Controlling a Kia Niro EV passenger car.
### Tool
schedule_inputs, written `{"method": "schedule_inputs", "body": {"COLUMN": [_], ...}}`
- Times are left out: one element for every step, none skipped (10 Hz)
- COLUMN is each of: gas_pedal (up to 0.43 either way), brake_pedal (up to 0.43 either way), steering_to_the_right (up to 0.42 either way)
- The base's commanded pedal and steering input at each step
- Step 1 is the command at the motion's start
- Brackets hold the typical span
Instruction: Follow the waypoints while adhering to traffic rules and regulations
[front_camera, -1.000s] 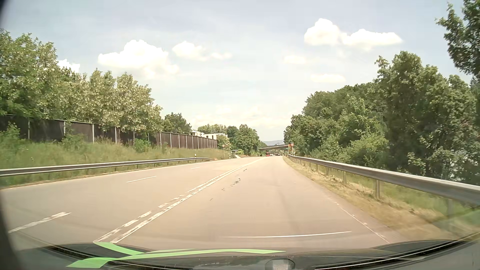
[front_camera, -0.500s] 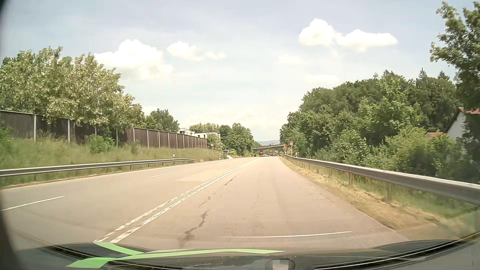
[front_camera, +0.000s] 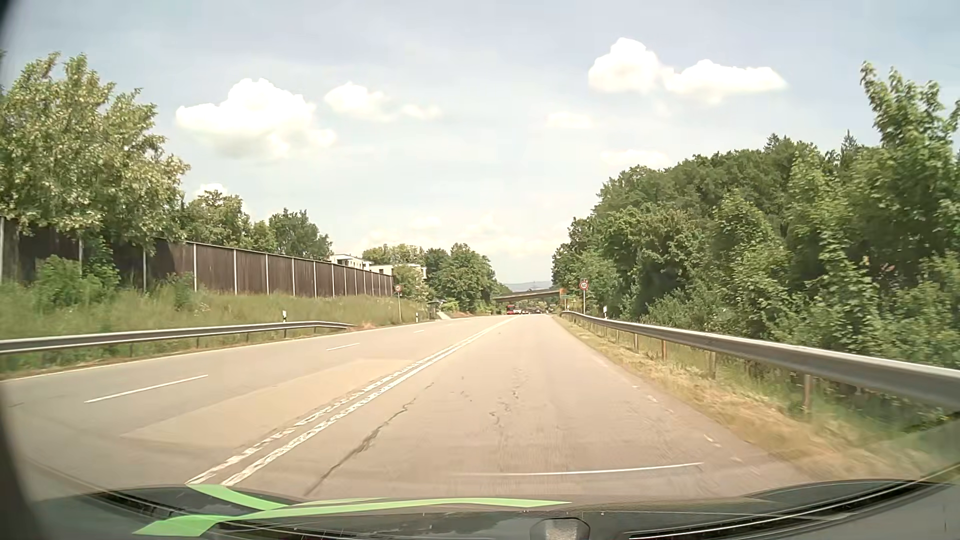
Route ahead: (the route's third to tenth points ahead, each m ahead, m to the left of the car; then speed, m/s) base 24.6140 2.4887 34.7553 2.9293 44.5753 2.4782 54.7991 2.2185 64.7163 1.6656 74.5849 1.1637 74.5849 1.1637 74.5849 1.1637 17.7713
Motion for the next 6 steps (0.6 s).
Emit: {"method": "schedule_inputs", "body": {"gas_pedal": [0.098, 0.098, 0.098, 0.079, 0.067, 0.067], "brake_pedal": [0.000, 0.000, 0.000, 0.000, 0.000, 0.000], "steering_to_the_right": [0.004, 0.003, 0.003, 0.003, 0.003, 0.002]}}
